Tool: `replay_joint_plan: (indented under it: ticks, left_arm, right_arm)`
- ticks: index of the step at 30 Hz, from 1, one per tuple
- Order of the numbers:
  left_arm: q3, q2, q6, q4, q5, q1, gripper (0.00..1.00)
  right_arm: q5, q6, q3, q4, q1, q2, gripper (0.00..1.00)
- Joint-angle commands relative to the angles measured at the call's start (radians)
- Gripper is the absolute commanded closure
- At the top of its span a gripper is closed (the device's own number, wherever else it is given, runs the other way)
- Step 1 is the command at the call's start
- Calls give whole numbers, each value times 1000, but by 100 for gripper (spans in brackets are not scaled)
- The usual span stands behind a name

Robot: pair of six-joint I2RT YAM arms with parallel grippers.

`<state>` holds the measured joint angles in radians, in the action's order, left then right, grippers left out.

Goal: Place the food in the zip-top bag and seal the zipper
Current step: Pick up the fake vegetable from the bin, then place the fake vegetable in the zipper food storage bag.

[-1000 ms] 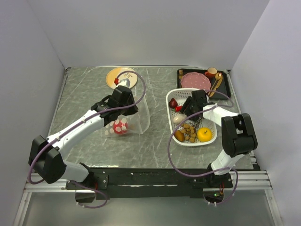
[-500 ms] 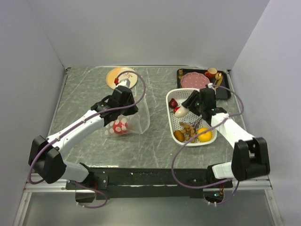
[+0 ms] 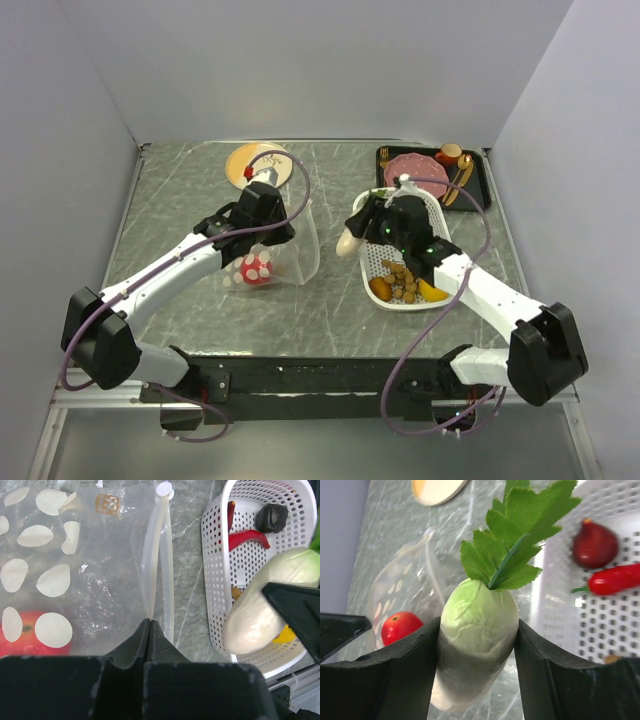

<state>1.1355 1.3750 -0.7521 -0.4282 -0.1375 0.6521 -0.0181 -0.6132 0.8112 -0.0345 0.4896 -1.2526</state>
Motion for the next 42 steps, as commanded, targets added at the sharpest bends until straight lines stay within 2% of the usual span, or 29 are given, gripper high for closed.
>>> replay_joint_plan:
  ticks: [1, 4, 9, 14, 19, 29, 34, 38, 41, 42]
  left_arm:
    - [44, -10, 19, 28, 19, 4, 99]
    - [35, -17, 2, 37, 45, 4, 99]
    - [13, -34, -16, 65, 58, 4, 99]
    - [26, -24, -7, 57, 52, 4, 99]
    - [36, -14, -10, 60, 53, 4, 99]
    - [35, -34, -9, 77, 75, 4, 99]
    - [26, -48, -4, 88, 70, 3, 99]
    - [33, -44, 5, 89, 84, 4, 99]
    - [26, -56, 0, 108, 87, 4, 99]
    - [27, -57, -1, 105, 82, 4, 99]
  right_arm:
    - [-40, -3, 49, -120, 21, -50, 80]
    - [-106, -23, 68, -185, 44, -105, 80]
    - [-128, -8, 144, -165, 92, -189, 80]
    - [-141, 6, 141, -179, 129, -195, 79]
    - [-261, 56, 144, -182, 159, -231, 80]
    - [-344, 136, 195, -107, 172, -318, 79]
    - [-411, 154, 244, -90, 172, -360, 75]
    - [-442, 167, 293, -44, 172, -395, 64]
    - [-425, 168, 321, -3, 172, -406, 44]
    - [-384, 165, 319, 4, 172, -389, 35]
